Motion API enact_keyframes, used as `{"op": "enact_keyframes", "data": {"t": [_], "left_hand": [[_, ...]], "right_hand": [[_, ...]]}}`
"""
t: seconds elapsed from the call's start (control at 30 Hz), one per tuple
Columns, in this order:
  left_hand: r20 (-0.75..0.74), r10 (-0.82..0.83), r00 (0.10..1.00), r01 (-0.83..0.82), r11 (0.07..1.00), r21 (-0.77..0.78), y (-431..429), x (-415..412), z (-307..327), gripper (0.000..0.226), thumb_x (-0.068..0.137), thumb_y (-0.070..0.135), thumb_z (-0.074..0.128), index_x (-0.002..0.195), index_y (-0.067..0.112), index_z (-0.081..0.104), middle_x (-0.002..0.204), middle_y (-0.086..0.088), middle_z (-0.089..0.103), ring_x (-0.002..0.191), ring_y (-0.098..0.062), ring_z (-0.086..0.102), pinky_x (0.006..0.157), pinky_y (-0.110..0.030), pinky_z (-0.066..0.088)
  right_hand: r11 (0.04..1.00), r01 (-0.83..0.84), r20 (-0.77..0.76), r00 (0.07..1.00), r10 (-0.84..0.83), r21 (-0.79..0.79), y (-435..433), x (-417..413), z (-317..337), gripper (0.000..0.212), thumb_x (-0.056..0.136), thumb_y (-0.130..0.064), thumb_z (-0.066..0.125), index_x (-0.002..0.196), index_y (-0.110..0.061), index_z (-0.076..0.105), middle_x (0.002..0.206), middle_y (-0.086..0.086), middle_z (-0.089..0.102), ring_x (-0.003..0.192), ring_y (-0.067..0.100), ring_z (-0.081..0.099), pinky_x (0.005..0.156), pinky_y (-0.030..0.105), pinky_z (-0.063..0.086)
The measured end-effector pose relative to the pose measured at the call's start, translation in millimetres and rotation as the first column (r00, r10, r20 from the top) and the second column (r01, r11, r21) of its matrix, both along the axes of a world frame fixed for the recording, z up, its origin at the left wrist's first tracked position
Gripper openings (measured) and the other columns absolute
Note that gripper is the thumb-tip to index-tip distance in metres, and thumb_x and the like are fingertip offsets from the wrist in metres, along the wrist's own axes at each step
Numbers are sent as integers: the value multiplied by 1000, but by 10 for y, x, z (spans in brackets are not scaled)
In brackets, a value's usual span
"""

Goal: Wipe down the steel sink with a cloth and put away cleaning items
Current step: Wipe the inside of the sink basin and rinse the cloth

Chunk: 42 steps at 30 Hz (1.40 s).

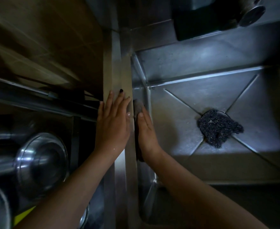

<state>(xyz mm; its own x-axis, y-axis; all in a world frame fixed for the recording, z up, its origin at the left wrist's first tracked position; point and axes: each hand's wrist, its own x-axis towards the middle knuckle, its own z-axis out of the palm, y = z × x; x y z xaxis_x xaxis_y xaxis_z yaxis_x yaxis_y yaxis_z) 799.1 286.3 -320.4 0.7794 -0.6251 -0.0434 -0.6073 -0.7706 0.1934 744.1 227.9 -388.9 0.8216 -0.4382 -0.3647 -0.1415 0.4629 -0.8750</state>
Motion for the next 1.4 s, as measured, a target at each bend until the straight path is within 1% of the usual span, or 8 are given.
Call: {"op": "enact_keyframes", "data": {"t": [0.13,0.27,0.43,0.63,0.73,1.0,1.23,1.4], "left_hand": [[11,1,1000,-1,1000,3,1,-3,-7,43,96,19,36,139,15,36,152,-3,26,141,-14,3,114,-36,-2],[11,6,1000,-5,1000,-11,9,0,-23,43,96,21,34,138,14,38,151,-4,28,138,-10,0,114,-36,-2],[21,3,1000,-3,1000,-19,5,2,-18,50,93,29,22,136,12,41,149,-6,33,139,-14,6,114,-39,3],[33,10,999,-9,1000,-8,2,4,-26,49,93,29,24,134,13,43,148,-4,35,139,-14,9,114,-38,4],[38,9,999,-9,1000,-5,-7,7,-14,48,93,28,25,134,12,44,147,-5,36,139,-16,12,114,-36,3],[50,24,998,-24,1000,-2,-30,-8,-6,47,93,28,27,134,12,44,146,-5,38,140,-18,14,114,-35,3],[63,32,997,-33,999,13,-34,-10,1,47,92,26,27,133,11,46,145,-7,39,138,-17,14,114,-38,6],[61,31,998,-33,999,37,-47,-18,22,47,92,26,27,132,11,46,145,-7,39,140,-21,17,115,-40,8]], "right_hand": [[1000,15,-28,1000,-15,-1,-58,117,-126,44,102,-20,25,146,-13,28,154,4,27,142,12,22,119,42,16],[1000,11,-91,996,-11,3,-85,192,-322,45,103,-20,26,147,-12,25,154,3,27,141,11,24,119,39,16],[998,60,-140,989,-55,32,-108,219,-607,42,102,-18,29,144,-16,32,147,2,37,132,7,35,110,19,25],[997,68,-239,968,-73,-28,-103,201,-970,42,102,-16,30,144,-13,31,152,6,30,141,17,24,119,38,17],[993,31,-269,961,-61,-115,-95,160,-1113,44,102,-16,30,146,-14,28,155,4,24,144,15,15,119,38,12],[981,-37,-271,963,-16,-189,-100,99,-1236,45,102,-19,29,147,-15,24,155,1,22,144,11,15,119,29,11],[999,-33,-331,943,18,-39,14,-146,-976,44,102,-16,30,146,-11,25,156,2,20,142,8,16,115,19,9],[996,-42,-239,969,58,74,5,-134,-666,46,103,-20,30,148,-18,23,154,-8,22,132,-6,18,106,7,10]]}}
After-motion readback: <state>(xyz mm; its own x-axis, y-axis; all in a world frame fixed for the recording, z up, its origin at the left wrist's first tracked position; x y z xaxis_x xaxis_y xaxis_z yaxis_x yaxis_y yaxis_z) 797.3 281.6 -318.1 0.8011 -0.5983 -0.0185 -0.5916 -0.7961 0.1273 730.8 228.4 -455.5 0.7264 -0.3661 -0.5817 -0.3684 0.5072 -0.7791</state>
